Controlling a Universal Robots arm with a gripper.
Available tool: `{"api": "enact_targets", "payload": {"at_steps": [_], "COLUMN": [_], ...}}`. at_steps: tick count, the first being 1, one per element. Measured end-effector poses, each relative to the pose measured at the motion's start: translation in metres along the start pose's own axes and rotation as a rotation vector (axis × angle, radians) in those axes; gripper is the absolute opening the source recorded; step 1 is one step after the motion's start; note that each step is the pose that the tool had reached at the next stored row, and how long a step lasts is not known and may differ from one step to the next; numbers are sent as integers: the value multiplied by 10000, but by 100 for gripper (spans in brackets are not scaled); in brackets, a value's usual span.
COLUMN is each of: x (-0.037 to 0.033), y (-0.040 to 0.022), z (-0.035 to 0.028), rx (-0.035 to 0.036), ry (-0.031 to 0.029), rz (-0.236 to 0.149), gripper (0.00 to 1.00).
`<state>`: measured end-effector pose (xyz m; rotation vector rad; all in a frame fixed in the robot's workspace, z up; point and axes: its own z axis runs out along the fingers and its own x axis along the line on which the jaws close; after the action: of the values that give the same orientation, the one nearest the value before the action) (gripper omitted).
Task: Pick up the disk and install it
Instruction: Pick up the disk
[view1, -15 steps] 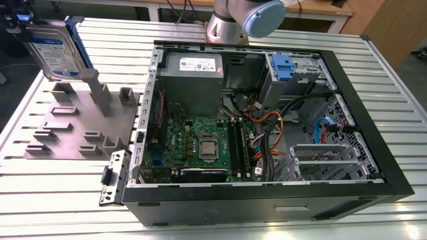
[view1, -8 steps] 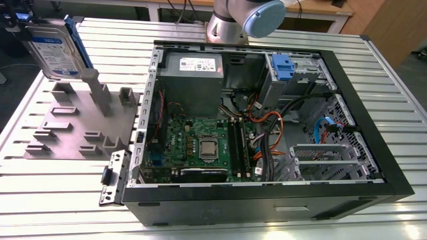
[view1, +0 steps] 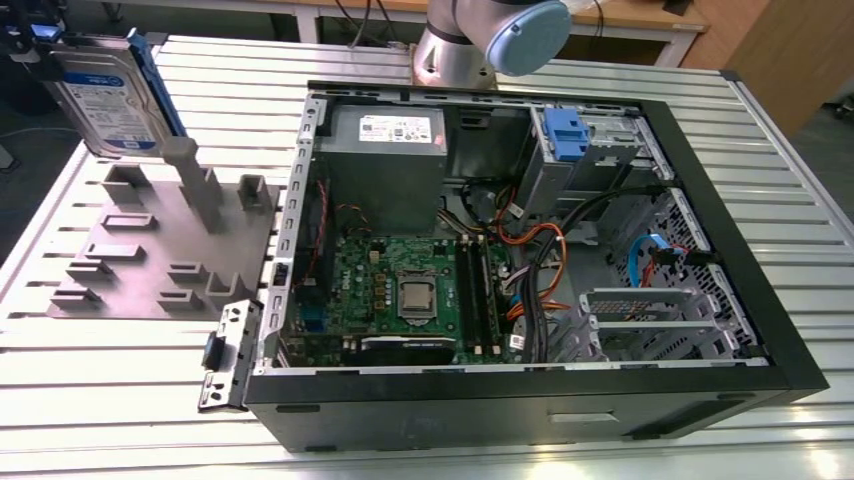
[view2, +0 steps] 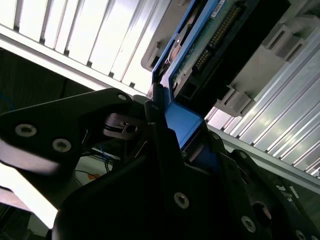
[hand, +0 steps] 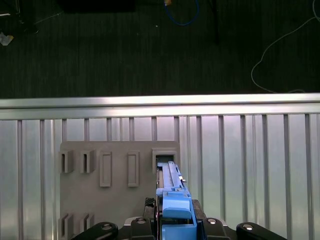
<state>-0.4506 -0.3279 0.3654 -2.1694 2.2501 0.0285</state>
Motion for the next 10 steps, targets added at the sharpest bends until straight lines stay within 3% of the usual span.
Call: {"api": "enact_targets", "payload": {"at_steps": [10], "x": [-1], "y": [0], "z": [-51], "rx": [0], "ry": [0], "rz": [0], "gripper": [36]}}
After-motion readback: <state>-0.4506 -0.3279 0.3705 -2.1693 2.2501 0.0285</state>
